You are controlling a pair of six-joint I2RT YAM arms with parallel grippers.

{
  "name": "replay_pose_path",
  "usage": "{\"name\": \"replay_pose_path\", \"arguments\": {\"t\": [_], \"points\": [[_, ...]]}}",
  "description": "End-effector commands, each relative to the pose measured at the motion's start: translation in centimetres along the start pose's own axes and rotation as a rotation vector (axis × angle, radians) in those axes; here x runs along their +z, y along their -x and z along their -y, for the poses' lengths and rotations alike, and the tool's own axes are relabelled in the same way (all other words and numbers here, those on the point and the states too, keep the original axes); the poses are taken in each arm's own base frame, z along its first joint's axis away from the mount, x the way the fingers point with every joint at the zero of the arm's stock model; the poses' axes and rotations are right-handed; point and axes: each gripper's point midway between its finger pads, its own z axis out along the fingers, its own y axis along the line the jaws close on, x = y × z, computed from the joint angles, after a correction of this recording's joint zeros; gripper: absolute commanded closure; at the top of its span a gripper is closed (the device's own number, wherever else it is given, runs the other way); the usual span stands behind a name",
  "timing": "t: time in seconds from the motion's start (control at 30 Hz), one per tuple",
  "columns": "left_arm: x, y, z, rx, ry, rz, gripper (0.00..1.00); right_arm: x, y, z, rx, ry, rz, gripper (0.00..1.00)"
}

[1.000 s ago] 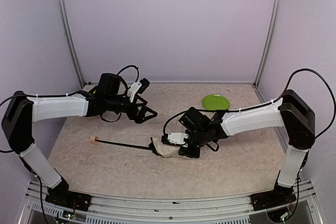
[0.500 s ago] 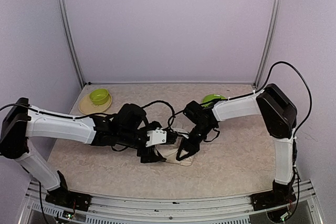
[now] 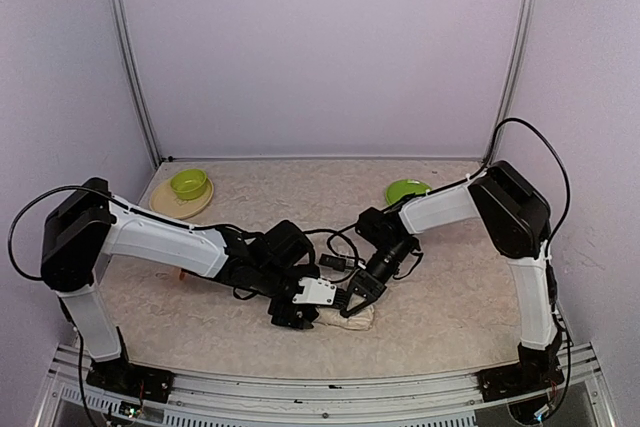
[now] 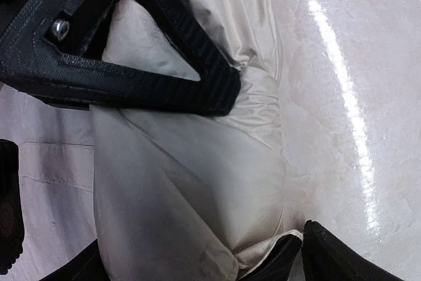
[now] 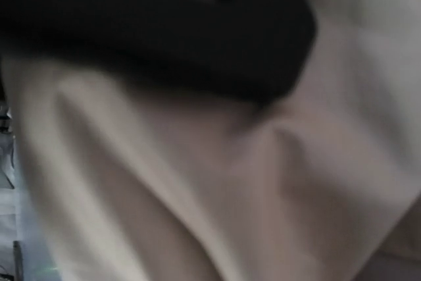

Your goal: Put away the umbrella

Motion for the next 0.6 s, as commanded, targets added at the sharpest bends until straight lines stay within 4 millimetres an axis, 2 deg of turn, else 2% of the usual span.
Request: {"name": "replay_pose_path", "arguments": {"t": [0.0,0.1,0.13,0.23,0.33,0.4,0.43,0.47,0.57], "points": [[1.5,-0.4,2.3,-0.017,-0.118,-0.027,0.15,0.9,-5.1,5.5,0.156,-0.162,-0.159,0.93],[2.4,-0.5,3.8,-0.003,-0.157,-0.032,0.19,0.2,-3.8,5.5,0.164,-0.135,-0.093,0.91],[2.8,-0.7,4.3,0.002,-0.164,-0.037,0.25,0.0,-3.5,5.7,0.170,-0.141,-0.080,0.90],[3.7,-1.4,4.9,-0.008,-0.168,-0.080,0.55,-0.6,-3.1,6.3,0.180,-0.162,-0.056,0.85],[3.7,-1.6,5.2,-0.025,-0.192,-0.093,0.68,-1.5,-2.7,6.3,0.170,-0.187,-0.028,0.73],[3.5,-1.7,5.4,-0.038,-0.215,-0.089,0.73,-2.7,-2.0,6.2,0.152,-0.215,0.015,0.64],[3.5,-1.8,5.3,-0.052,-0.225,-0.090,0.76,-3.6,-1.5,5.9,0.143,-0.229,0.046,0.59],[3.5,-2.0,5.3,-0.077,-0.240,-0.095,0.77,-4.7,-1.0,5.8,0.133,-0.248,0.081,0.48],[3.5,-2.0,4.6,-0.175,-0.294,-0.084,0.79,-8.4,0.5,4.6,0.080,-0.319,0.203,0.34]]}}
